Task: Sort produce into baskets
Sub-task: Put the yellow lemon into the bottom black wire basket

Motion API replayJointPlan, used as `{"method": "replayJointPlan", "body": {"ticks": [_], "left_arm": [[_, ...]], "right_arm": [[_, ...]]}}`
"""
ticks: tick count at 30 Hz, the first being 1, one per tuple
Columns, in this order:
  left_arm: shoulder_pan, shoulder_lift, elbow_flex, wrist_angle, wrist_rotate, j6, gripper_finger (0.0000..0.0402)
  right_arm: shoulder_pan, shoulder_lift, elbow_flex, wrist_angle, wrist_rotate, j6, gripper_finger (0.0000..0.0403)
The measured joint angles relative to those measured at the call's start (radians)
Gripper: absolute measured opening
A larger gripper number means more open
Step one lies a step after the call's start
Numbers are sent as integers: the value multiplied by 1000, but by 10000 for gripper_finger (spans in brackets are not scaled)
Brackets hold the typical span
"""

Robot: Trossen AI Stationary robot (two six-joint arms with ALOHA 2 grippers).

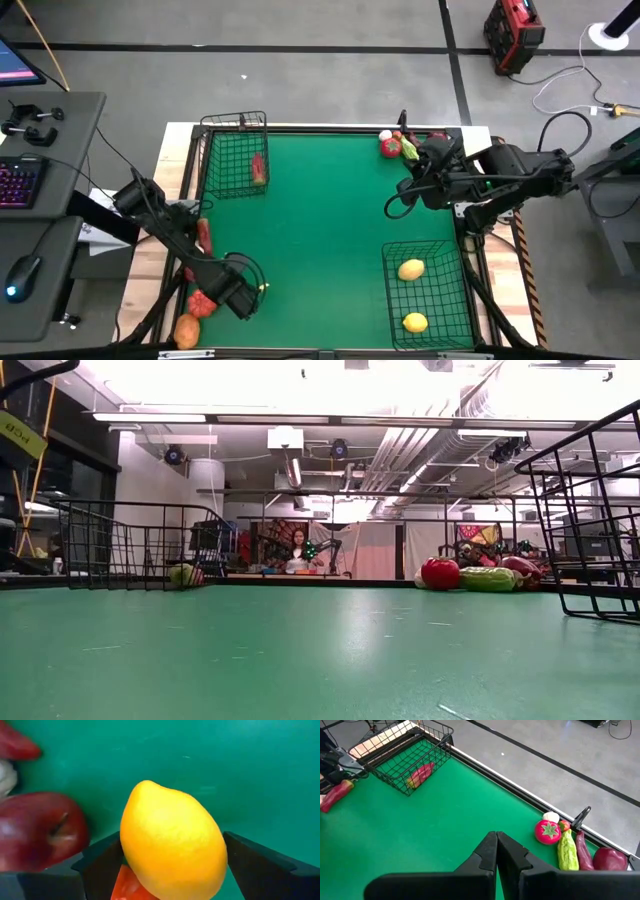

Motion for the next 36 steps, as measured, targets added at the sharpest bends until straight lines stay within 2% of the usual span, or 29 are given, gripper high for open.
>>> {"method": "replayJointPlan", "body": {"ticks": [3, 7, 11, 15, 19, 22, 24, 27, 30, 36], "left_arm": [[1, 0, 0, 11, 0, 47, 296], [11, -4, 0, 22, 2, 116, 231], [49, -52, 0, 11, -20, 273, 230], [122, -183, 0, -28, -130, 443, 230], [249, -336, 12, 7, -291, 646, 230], [372, -400, 41, 121, -382, 840, 230], [455, -407, 59, 240, -398, 982, 230], [554, -368, 78, 461, -357, 1178, 230], [611, -271, 131, 641, -275, 1299, 230], [608, 35, 384, 748, -138, 1504, 230]], "right_arm": [[0, 0, 0, 0, 0, 0, 0], [0, 0, 0, 0, 0, 0, 0], [0, 0, 0, 0, 0, -3, 0], [0, -1, 0, 0, -6, -3, 0], [0, -1, 38, 6, -5, -3, 0], [0, -2, 78, 9, 20, -4, 0], [0, -2, 102, 13, 49, -4, 0], [1, -2, 128, 21, 89, -4, 0], [1, -2, 134, 22, 109, -4, 0], [1, -2, 133, 21, 110, -4, 0]]}}
